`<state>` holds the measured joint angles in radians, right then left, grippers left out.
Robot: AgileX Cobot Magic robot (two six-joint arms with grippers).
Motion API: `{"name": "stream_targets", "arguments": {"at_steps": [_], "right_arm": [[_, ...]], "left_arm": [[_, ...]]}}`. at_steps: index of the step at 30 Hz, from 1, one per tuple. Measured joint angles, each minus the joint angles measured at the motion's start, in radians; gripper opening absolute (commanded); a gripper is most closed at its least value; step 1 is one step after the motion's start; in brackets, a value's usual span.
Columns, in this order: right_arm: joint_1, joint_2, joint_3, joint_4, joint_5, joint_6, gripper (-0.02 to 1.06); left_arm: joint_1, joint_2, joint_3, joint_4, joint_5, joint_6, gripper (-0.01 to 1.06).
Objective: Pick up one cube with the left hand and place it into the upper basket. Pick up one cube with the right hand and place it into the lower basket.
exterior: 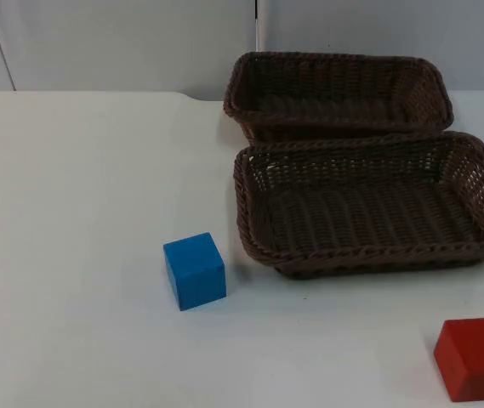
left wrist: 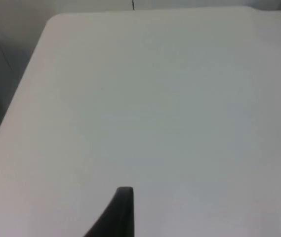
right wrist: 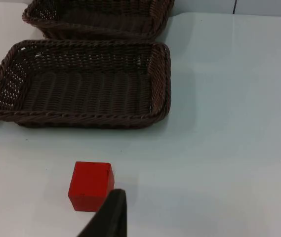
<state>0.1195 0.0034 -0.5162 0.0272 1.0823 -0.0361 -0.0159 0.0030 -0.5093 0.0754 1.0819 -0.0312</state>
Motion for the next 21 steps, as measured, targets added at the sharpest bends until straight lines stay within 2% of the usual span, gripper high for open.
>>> {"name": "stream_targets", "arguments": {"at_steps": [12,21], "right_arm": [[0.000,0.000,0.000,0.000,0.000,0.000,1.05],[0.000,0.000,0.000,0.000,0.000,0.000,1.05]], "left_arm": [[0.000,0.000,-0.087,-0.001,-0.020,0.000,1.05],[0.000,0.005,-0.091,-0.056,-0.034,0.000,1.05]]}}
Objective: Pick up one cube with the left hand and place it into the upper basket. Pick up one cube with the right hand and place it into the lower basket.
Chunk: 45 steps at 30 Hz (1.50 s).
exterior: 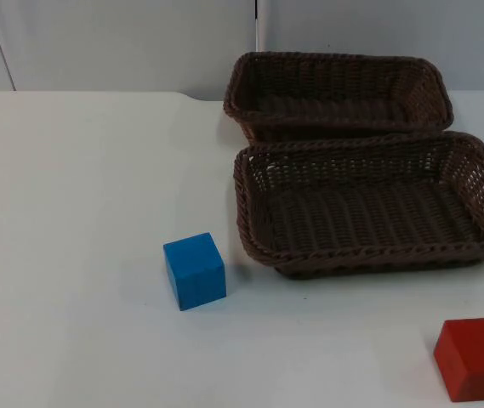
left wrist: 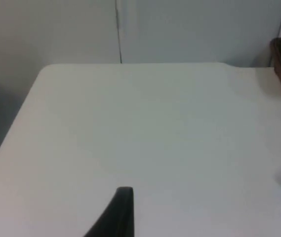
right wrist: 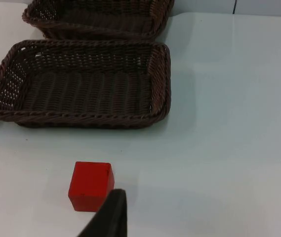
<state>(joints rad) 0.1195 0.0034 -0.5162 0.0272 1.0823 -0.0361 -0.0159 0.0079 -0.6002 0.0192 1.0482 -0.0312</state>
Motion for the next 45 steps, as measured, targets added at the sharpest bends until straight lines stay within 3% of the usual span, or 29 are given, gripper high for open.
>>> {"name": "stream_targets", "arguments": {"at_steps": [20,45], "right_arm": [[0.000,0.000,0.000,0.000,0.000,0.000,1.05],[0.000,0.000,0.000,0.000,0.000,0.000,1.05]], "left_arm": [[0.000,0.149,0.000,-0.019,-0.085,0.007,1.05],[0.000,0.515,0.000,-0.048,-0.378,0.142,1.05]]}}
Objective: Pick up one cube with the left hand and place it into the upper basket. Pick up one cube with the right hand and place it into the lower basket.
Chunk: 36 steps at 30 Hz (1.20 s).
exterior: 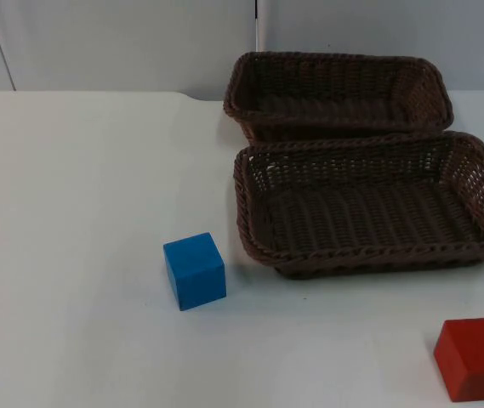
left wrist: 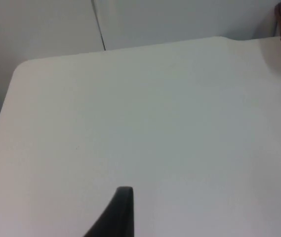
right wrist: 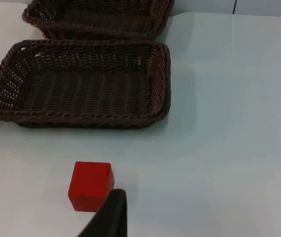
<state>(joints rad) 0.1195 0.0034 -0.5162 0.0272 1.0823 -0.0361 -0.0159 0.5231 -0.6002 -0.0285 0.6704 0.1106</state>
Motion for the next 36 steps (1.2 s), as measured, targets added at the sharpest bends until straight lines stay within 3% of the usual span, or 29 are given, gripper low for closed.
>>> {"name": "stream_targets", "arguments": {"at_steps": [20,36], "right_arm": [[0.000,0.000,0.000,0.000,0.000,-0.002,1.05],[0.000,0.000,0.000,0.000,0.000,-0.002,1.05]], "left_arm": [[0.000,0.329,-0.142,-0.139,-0.098,0.186,1.05],[-0.002,0.569,-0.248,-0.159,-0.153,0.304,1.05]]}}
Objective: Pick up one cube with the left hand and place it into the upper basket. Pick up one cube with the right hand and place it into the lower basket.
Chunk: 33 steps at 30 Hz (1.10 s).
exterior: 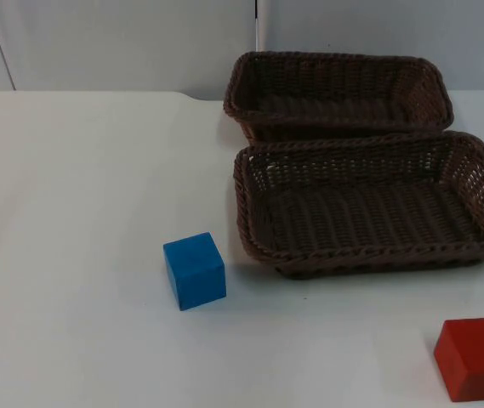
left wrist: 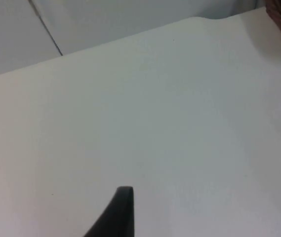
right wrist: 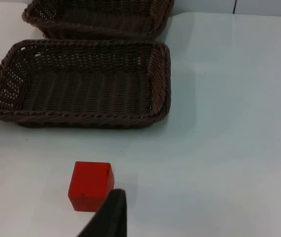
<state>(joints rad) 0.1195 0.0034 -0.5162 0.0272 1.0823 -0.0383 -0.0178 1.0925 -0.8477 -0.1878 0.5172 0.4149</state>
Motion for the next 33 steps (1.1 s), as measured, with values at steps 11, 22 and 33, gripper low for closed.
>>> {"name": "stream_targets", "arguments": {"at_steps": [11,22,33], "right_arm": [[0.000,0.000,0.000,0.000,0.000,0.000,1.05],[0.000,0.000,0.000,0.000,0.000,0.000,1.05],[0.000,0.000,0.000,0.000,0.000,0.000,1.05]], "left_arm": [[-0.163,0.219,-0.087,0.000,0.000,0.078,1.05],[-0.230,0.429,-0.164,0.000,-0.004,0.084,1.05],[-0.233,0.589,-0.227,-0.180,0.034,0.375,1.05]]}}
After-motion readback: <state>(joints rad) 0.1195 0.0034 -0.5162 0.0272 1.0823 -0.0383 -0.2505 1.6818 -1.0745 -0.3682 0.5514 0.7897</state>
